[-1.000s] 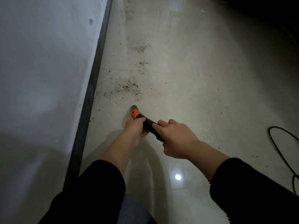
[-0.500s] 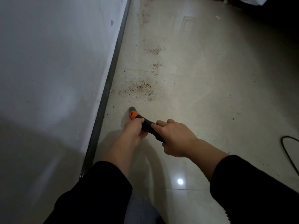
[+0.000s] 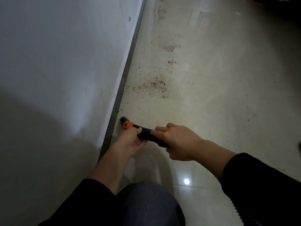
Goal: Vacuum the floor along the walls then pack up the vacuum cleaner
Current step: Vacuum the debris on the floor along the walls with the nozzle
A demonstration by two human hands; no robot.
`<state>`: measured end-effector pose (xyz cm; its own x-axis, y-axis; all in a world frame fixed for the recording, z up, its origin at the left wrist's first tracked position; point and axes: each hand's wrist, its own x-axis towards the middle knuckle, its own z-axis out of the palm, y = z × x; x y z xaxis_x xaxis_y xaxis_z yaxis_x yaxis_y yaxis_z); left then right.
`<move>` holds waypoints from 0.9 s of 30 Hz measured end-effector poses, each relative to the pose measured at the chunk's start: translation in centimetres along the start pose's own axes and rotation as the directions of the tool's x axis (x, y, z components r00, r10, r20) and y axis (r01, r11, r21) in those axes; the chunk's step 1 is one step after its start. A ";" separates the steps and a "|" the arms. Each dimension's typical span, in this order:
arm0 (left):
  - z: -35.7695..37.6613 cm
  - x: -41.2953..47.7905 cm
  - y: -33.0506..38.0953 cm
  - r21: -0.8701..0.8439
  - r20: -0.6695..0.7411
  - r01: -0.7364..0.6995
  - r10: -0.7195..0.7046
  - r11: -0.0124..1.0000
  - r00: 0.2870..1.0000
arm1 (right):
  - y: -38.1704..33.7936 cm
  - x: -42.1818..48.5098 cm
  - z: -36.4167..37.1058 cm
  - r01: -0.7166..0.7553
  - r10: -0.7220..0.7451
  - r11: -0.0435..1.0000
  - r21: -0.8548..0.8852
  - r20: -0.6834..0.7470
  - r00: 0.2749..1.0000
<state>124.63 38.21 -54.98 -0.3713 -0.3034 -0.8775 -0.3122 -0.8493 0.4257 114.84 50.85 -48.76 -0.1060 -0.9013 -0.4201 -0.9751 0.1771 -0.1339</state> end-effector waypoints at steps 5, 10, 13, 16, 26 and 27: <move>-1.1 -0.4 0.4 -0.028 -0.005 -0.037 0.037 0.999 0.999 | -1.1 0.9 -0.3 0.013 -0.012 1.000 -0.025 0.011 1.000; -1.7 -0.2 1.3 -0.011 0.009 -0.066 0.067 0.998 0.998 | -1.8 2.0 -0.6 -0.007 0.008 0.998 -0.063 0.006 1.000; -1.8 0.0 1.8 -0.025 0.010 -0.077 0.078 0.997 0.997 | -1.9 2.7 -1.4 -0.012 0.014 0.997 -0.081 0.023 1.000; -1.8 0.2 2.6 -0.040 0.013 -0.086 0.086 0.996 0.996 | -2.0 3.6 -2.2 -0.001 0.005 0.994 -0.113 0.031 0.999; 0.0 2.1 4.3 -0.019 0.020 -0.105 0.106 0.994 0.994 | -0.4 5.0 -2.2 -0.042 0.042 0.986 -0.163 -0.004 0.999; 0.2 2.3 4.5 -0.015 0.018 -0.105 0.105 0.994 0.994 | -0.1 5.1 -2.1 -0.049 0.048 0.985 -0.165 -0.013 0.999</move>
<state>122.22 33.79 -55.03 -0.4179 -0.3834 -0.8236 -0.2584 -0.8190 0.5124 114.02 45.42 -49.02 -0.1549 -0.8968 -0.4144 -0.9874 0.1536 0.0368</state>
